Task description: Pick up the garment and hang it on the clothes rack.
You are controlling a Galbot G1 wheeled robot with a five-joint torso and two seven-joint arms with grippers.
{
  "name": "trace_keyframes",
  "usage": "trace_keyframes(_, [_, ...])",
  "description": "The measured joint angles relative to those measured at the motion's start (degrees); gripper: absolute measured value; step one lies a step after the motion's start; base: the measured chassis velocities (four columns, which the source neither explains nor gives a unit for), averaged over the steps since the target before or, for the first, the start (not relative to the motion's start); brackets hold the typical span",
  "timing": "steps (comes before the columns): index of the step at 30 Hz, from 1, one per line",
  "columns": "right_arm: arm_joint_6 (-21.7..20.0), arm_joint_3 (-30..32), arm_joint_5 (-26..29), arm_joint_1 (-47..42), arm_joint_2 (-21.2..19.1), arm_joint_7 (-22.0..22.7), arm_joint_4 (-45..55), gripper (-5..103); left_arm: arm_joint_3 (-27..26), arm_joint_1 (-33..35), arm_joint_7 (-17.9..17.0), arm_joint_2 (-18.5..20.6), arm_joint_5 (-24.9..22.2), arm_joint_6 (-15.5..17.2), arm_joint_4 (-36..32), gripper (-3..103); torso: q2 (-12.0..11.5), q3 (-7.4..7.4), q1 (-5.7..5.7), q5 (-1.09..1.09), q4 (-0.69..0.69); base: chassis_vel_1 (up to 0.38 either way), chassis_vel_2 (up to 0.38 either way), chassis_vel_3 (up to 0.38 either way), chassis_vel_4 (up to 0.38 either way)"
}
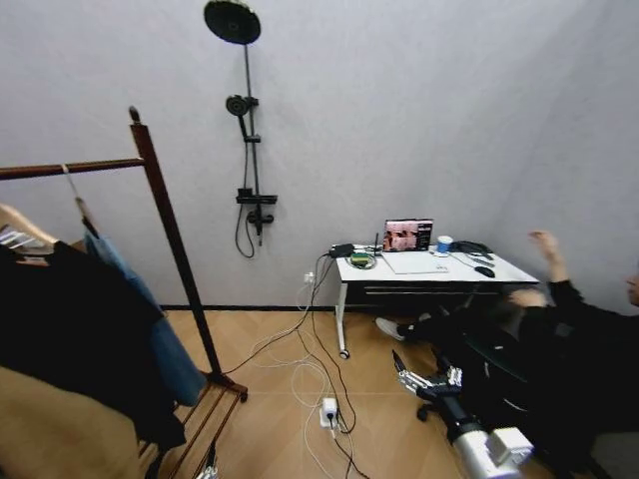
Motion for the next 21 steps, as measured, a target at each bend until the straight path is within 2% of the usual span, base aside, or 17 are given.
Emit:
trace_keyframes(8, [0.0, 0.0, 0.0, 0.0, 0.0, 0.0, 0.0, 100, 0.0, 0.0, 0.0, 0.0, 0.0, 0.0, 0.0, 100, 0.0, 0.0, 0.0, 0.0, -0.01, -0.075, -0.101, -0.082, -0.079])
trace_keyframes(14, [0.0, 0.0, 0.0, 0.0, 0.0, 0.0, 0.0, 100, 0.0, 0.0, 0.0, 0.0, 0.0, 0.0, 0.0, 100, 0.0, 0.01, 0.01, 0.0, 0.03, 0.0, 0.0, 0.0, 0.0])
trace_keyframes(21, [0.0, 0.0, 0.0, 0.0, 0.0, 0.0, 0.0, 100, 0.0, 0.0, 0.0, 0.0, 0.0, 0.0, 0.0, 100, 0.0, 0.01, 0.01, -0.01, 0.0, 0.106, -0.122, -0.108, 0.122])
